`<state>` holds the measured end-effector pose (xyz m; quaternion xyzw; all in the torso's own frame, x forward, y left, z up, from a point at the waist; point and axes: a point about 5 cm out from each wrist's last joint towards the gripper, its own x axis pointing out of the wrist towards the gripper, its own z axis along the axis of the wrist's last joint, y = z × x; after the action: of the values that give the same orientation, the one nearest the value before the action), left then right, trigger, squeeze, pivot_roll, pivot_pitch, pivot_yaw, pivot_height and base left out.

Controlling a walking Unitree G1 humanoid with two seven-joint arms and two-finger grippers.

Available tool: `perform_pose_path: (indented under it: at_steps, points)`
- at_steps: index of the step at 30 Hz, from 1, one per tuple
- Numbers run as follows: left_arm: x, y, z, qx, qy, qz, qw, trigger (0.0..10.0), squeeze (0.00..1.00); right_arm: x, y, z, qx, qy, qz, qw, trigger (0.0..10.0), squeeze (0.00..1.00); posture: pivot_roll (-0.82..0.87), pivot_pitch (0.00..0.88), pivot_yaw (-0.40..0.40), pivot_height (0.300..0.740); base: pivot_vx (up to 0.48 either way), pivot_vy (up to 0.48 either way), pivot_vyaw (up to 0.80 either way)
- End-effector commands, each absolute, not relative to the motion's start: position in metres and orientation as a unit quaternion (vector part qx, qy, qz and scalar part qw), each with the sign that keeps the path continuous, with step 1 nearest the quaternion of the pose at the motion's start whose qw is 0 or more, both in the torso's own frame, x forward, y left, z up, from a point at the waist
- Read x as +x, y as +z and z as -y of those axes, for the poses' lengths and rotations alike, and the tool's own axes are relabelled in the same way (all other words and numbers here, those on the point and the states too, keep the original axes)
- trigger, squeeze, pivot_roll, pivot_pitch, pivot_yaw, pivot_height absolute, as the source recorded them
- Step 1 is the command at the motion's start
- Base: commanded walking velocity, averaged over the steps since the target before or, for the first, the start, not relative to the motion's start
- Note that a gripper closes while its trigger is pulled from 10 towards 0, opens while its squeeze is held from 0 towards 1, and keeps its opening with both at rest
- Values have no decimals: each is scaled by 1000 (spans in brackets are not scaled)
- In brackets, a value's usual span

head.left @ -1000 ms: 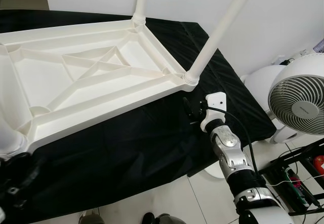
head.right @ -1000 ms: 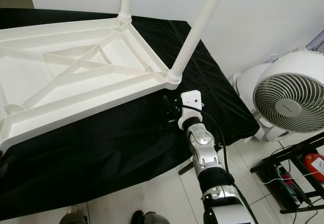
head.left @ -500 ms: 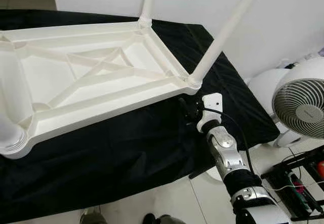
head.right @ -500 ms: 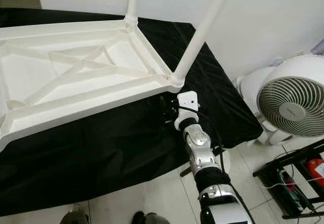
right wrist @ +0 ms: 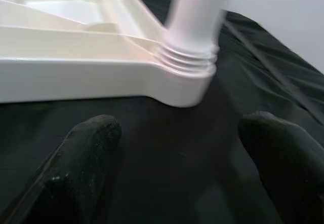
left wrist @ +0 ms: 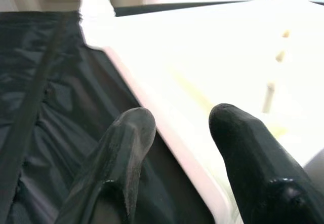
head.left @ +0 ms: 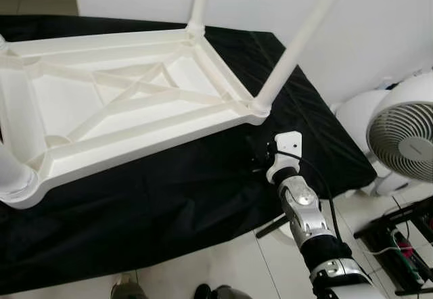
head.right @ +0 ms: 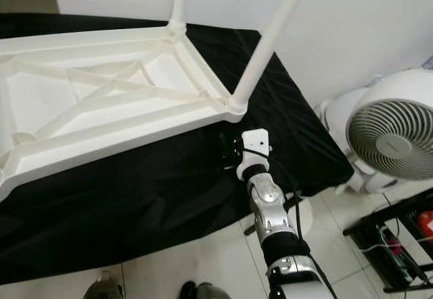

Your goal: Building children table

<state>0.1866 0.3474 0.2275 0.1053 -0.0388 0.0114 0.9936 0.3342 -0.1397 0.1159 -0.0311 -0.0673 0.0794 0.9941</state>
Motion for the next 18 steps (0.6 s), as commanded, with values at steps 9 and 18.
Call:
perform_pose_path:
  at_steps: [9,18]
  points:
    - [220,229,-306,75,-43,80,993,10000,0,347,117,148,-29,7,40,999,10000,0,265,151,-140,740,0,0,0]
    - [234,228,-265,46,-95,101,989,10000,0,367,126,152,-40,-32,28,998,10000,0,269,151,-133,740,0,0,0]
